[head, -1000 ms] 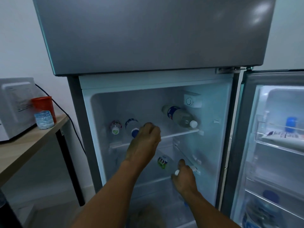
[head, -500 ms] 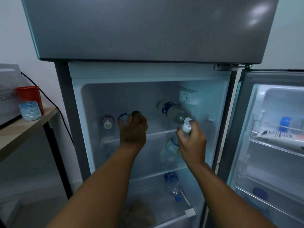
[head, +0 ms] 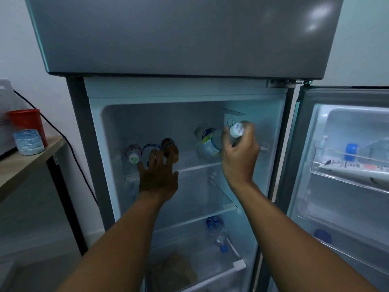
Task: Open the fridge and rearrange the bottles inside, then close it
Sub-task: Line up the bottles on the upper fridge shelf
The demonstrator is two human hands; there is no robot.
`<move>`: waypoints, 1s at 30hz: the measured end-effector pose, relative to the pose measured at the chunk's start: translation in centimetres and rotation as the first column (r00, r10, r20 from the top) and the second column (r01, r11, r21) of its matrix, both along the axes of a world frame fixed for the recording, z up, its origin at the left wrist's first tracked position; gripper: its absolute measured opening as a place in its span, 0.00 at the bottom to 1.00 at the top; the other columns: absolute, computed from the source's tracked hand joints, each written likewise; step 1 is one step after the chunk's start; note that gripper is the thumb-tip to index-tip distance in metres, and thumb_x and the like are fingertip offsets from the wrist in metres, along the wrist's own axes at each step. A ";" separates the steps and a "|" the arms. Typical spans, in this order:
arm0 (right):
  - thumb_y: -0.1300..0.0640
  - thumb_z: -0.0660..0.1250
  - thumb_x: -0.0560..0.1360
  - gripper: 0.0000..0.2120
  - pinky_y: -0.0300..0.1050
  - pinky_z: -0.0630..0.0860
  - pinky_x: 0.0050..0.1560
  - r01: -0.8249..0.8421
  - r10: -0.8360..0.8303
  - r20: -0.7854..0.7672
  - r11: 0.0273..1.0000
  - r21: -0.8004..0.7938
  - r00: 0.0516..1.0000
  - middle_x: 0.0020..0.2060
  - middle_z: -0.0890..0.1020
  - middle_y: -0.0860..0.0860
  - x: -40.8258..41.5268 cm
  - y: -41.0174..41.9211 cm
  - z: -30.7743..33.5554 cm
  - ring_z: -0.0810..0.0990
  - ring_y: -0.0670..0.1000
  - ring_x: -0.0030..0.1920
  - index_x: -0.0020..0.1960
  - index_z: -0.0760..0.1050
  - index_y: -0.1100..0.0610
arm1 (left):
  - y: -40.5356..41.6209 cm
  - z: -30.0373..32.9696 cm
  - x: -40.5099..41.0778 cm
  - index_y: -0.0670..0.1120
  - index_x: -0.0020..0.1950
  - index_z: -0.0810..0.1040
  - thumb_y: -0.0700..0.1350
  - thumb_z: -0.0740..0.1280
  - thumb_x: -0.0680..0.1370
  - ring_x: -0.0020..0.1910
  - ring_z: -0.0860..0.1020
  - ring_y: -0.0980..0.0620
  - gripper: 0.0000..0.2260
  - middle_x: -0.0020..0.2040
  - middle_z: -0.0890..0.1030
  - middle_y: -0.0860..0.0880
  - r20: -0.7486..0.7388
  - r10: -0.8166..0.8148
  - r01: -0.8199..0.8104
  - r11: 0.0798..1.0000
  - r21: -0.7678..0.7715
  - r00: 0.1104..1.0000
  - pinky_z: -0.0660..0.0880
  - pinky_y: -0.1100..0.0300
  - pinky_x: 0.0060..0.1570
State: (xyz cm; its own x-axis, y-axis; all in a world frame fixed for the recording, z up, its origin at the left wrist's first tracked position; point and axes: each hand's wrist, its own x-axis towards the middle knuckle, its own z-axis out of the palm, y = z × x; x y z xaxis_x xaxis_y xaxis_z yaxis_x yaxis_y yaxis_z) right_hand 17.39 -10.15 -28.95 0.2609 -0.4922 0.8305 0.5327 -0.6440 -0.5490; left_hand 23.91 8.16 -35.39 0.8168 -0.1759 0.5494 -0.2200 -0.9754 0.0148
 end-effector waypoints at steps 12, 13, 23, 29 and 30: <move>0.52 0.66 0.78 0.21 0.44 0.70 0.51 -0.212 0.087 -0.502 0.957 -0.197 0.860 0.56 0.76 0.50 6.2 3.2 -6.3 0.74 0.51 0.57 0.69 0.69 0.53 | 2.5 -2.0 1.3 0.43 0.79 0.48 0.70 0.65 0.70 0.73 0.66 0.39 0.49 0.78 0.57 0.41 0.117 0.008 0.027 0.956 -0.293 0.993 0.72 0.42 0.63; 0.52 0.65 0.78 0.21 0.46 0.72 0.51 -0.184 0.038 -0.530 0.956 -0.227 0.847 0.56 0.78 0.52 6.7 3.5 -6.2 0.74 0.53 0.59 0.70 0.69 0.53 | 2.5 -2.0 1.3 0.43 0.79 0.47 0.70 0.64 0.70 0.71 0.67 0.39 0.50 0.78 0.57 0.41 0.121 -0.003 0.039 0.954 -0.297 0.993 0.74 0.43 0.61; 0.50 0.60 0.79 0.22 0.56 0.67 0.57 -0.092 -0.198 -0.654 0.920 -0.381 0.730 0.58 0.79 0.57 11.1 4.9 -5.2 0.71 0.63 0.60 0.72 0.66 0.51 | 2.6 -2.7 2.0 0.43 0.78 0.54 0.74 0.59 0.71 0.65 0.74 0.38 0.47 0.77 0.59 0.40 0.196 0.017 0.028 0.974 -0.225 0.980 0.77 0.45 0.55; 0.42 0.60 0.79 0.33 0.59 0.62 0.63 -0.172 -0.189 -0.737 0.907 -0.384 0.649 0.65 0.72 0.58 10.6 4.2 -5.3 0.65 0.63 0.67 0.79 0.53 0.50 | 2.6 -2.7 1.8 0.46 0.78 0.53 0.75 0.55 0.71 0.57 0.78 0.36 0.46 0.78 0.58 0.40 0.186 0.057 -0.020 0.980 -0.196 0.981 0.78 0.44 0.52; 0.42 0.61 0.78 0.33 0.59 0.62 0.64 -0.146 -0.138 -0.696 0.932 -0.333 0.705 0.65 0.71 0.58 9.9 4.1 -6.0 0.64 0.62 0.67 0.78 0.55 0.52 | 2.7 -2.7 1.8 0.46 0.78 0.53 0.75 0.55 0.71 0.57 0.78 0.36 0.46 0.77 0.58 0.41 0.192 0.057 -0.019 0.980 -0.197 0.980 0.78 0.44 0.52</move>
